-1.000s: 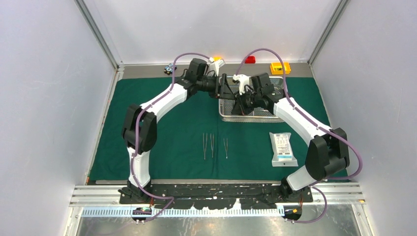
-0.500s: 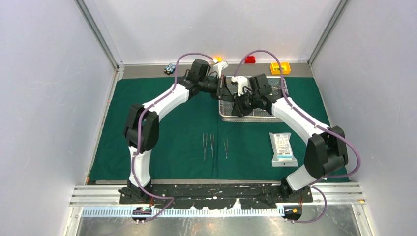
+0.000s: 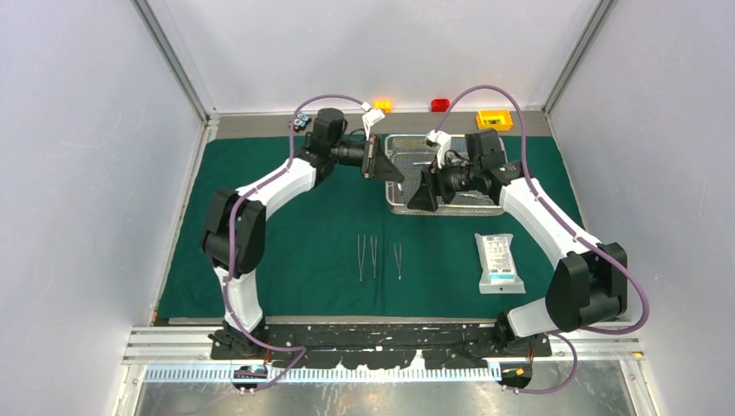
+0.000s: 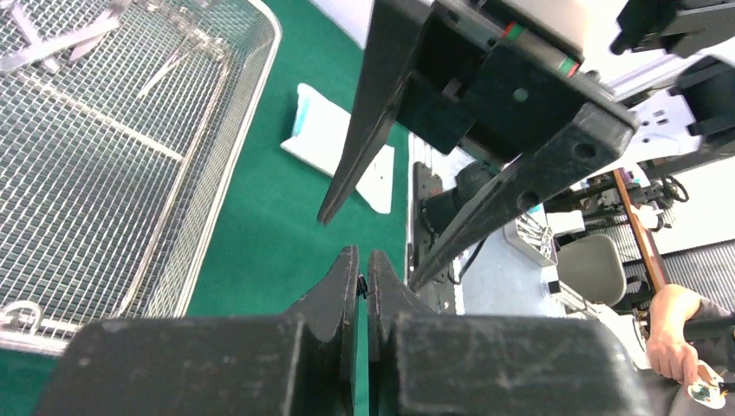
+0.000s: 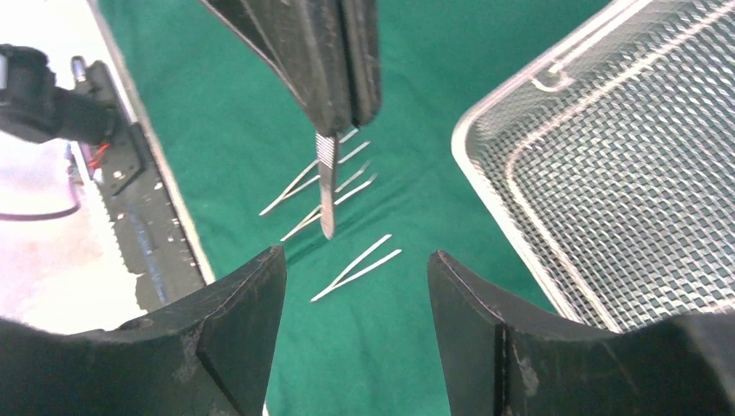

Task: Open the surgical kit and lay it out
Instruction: Place the medical item in the surgical kit.

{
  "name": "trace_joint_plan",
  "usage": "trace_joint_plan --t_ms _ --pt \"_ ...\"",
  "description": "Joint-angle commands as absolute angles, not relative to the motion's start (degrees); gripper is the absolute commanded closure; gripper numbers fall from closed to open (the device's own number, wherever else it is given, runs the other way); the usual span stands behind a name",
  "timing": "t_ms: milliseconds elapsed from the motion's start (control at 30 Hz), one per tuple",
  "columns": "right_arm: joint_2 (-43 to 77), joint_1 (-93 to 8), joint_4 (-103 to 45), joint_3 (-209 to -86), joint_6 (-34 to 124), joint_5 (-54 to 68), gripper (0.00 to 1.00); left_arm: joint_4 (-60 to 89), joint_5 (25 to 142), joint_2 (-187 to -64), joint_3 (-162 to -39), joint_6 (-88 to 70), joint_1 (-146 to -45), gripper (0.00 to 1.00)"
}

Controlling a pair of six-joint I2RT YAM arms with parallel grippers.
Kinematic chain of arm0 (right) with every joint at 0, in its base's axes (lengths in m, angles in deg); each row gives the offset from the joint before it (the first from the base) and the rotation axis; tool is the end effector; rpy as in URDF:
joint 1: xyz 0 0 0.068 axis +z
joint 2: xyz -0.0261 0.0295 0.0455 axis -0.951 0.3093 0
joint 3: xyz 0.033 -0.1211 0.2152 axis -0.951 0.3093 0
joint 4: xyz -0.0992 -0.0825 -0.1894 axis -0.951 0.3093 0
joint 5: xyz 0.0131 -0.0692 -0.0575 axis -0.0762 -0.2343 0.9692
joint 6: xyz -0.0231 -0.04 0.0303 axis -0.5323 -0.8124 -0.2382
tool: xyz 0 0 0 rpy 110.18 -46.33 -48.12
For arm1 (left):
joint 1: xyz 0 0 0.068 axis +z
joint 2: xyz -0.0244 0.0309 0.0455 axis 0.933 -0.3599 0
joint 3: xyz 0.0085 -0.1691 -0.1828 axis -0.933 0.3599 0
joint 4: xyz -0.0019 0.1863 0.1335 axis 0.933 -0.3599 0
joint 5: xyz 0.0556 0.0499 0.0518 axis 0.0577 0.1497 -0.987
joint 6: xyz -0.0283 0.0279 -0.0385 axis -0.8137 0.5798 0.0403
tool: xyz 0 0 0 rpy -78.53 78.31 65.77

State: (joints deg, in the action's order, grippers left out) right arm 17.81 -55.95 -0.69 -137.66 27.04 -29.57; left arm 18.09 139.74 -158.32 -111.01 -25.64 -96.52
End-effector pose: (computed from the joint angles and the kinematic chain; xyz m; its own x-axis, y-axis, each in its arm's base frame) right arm 0.2576 0.1014 0.2785 -0.5398 -0.2986 -0.7870 -0.7897 0.5033 0.3508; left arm 0.3358 -0.2139 0.2728 -0.7160 0.1436 -0.6831 0.6958 0.0676 -0.7150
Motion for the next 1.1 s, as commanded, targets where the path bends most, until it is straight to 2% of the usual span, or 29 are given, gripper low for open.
trace_joint_plan --t_ms 0,200,433,667,733,833,900,967,1033,1067 --pt "19.4 -55.6 0.4 -140.2 25.8 -38.7 0.34 33.7 145.3 -155.2 -109.4 -33.1 -96.8 1.00" --pt "20.4 -54.8 -1.4 -140.1 27.9 -40.2 0.38 42.2 146.1 -156.3 -108.2 -39.4 -96.8 1.00" --pt "21.8 -54.8 -1.7 -141.7 29.4 -42.3 0.70 44.4 146.2 -156.9 -107.2 -40.9 -96.8 1.00" --pt "20.9 -54.6 -2.1 -141.4 29.8 -42.6 0.72 41.9 145.6 -157.3 -107.5 -39.1 -96.8 1.00" --pt "20.9 -54.6 -2.2 -141.5 30.0 -42.6 0.78 41.4 145.2 -157.6 -107.6 -38.7 -96.8 0.98" --pt "21.0 -54.5 -1.9 -142.4 30.4 -42.0 0.98 35.6 143.5 -157.7 -108.3 -35.2 -96.7 0.90" --pt "20.6 -54.6 -1.6 -142.7 30.4 -40.3 0.99 30.6 141.3 -157.5 -108.9 -31.7 -96.4 0.82" --pt "20.0 -54.5 -1.8 -142.5 30.7 -36.6 0.99 25.1 137.8 -157.2 -109.5 -28.3 -95.9 0.68" --pt "19.2 -53.8 -2.4 -142.3 31.4 -28.7 0.99 20.6 134.2 -156.6 -110.1 -26.2 -95.1 0.55" --pt "19.0 -53.0 -2.4 -142.3 31.3 -24.1 0.99 18.9 132.8 -156.5 -110.6 -26.0 -94.9 0.51"
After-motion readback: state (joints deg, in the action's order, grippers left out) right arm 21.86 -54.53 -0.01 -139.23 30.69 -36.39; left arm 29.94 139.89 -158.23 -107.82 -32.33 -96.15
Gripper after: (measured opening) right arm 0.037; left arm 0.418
